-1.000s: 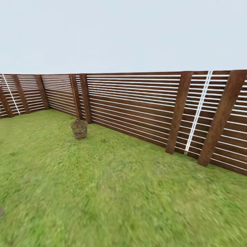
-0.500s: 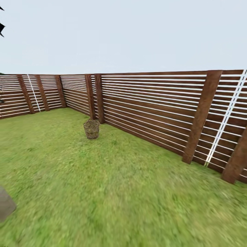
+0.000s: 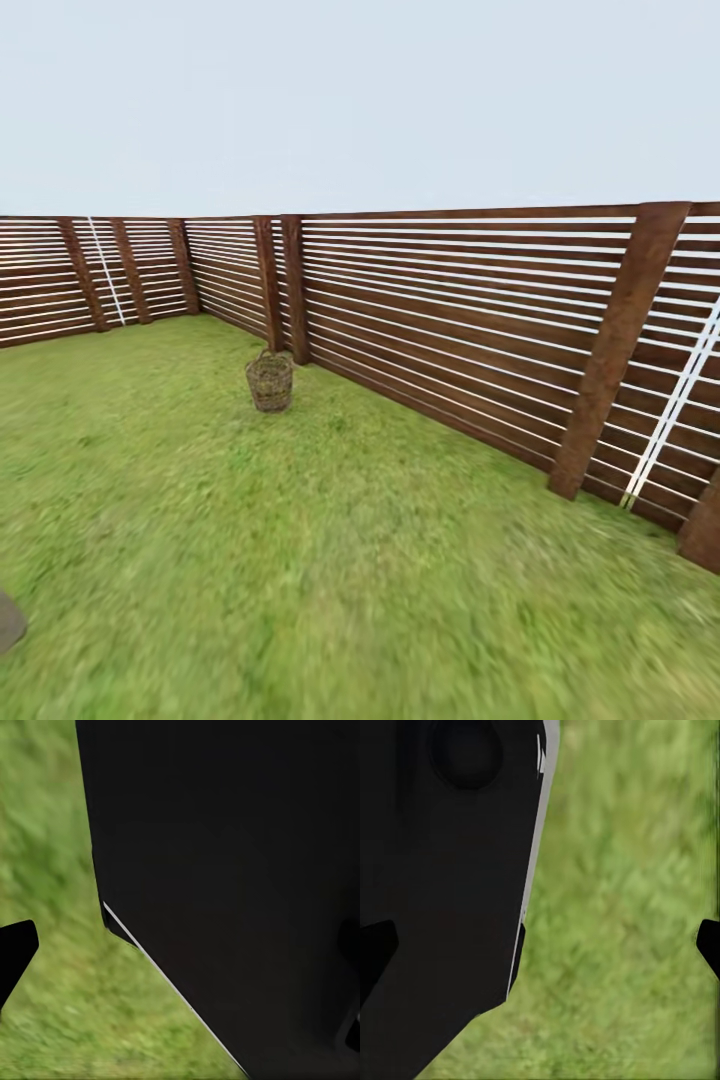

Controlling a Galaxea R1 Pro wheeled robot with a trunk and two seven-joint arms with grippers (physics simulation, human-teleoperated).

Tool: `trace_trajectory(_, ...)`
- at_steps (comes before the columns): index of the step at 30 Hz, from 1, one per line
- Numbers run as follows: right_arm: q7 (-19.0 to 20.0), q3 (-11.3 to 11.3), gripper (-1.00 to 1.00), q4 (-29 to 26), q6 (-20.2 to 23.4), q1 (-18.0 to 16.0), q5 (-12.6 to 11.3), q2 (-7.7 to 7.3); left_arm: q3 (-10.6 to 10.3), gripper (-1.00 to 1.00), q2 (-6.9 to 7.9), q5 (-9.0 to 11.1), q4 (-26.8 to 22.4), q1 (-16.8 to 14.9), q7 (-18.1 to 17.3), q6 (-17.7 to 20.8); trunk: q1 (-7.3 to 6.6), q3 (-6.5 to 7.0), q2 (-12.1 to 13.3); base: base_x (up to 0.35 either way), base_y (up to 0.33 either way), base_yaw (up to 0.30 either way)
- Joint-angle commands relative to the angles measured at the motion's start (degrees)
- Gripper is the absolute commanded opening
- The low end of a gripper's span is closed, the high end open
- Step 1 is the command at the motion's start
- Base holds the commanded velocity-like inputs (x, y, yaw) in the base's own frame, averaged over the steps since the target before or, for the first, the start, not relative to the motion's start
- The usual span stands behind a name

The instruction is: Take the three Easter eggs out of the wicker basket on the lawn in the garden, then place them on the lawn next to a single tree (choose any tree) so that all three eggs are next to the same tree and none are left in the basket.

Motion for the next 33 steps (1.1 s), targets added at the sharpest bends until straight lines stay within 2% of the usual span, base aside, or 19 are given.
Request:
trace_trajectory(1,-0.1,0.1,1.00,-0.1,0.0,0.0,0.4,0.00,0.0,1.00,0.00,0.0,-0.1,0.0,0.0,0.0,0.04,-0.03,0.0,0.326,-0.100,0.000)
trace_trajectory(14,-0.2,0.1,1.00,-0.1,0.0,0.0,0.4,0.00,0.0,1.00,0.00,0.0,-0.1,0.0,0.0,0.0,0.04,-0.03,0.0,0.326,-0.103,0.008)
trace_trajectory(26,-0.2,0.1,1.00,-0.1,0.0,0.0,0.4,0.02,0.0,1.00,0.00,0.0,-0.1,0.0,0.0,0.0,0.04,-0.03,0.0,0.326,-0.106,0.223)
trace_trajectory(33,-0.2,0.1,1.00,-0.1,0.0,0.0,0.5,0.00,0.0,1.00,0.00,0.0,-0.1,0.0,0.0,0.0,0.04,-0.03,0.0,0.326,-0.109,0.060)
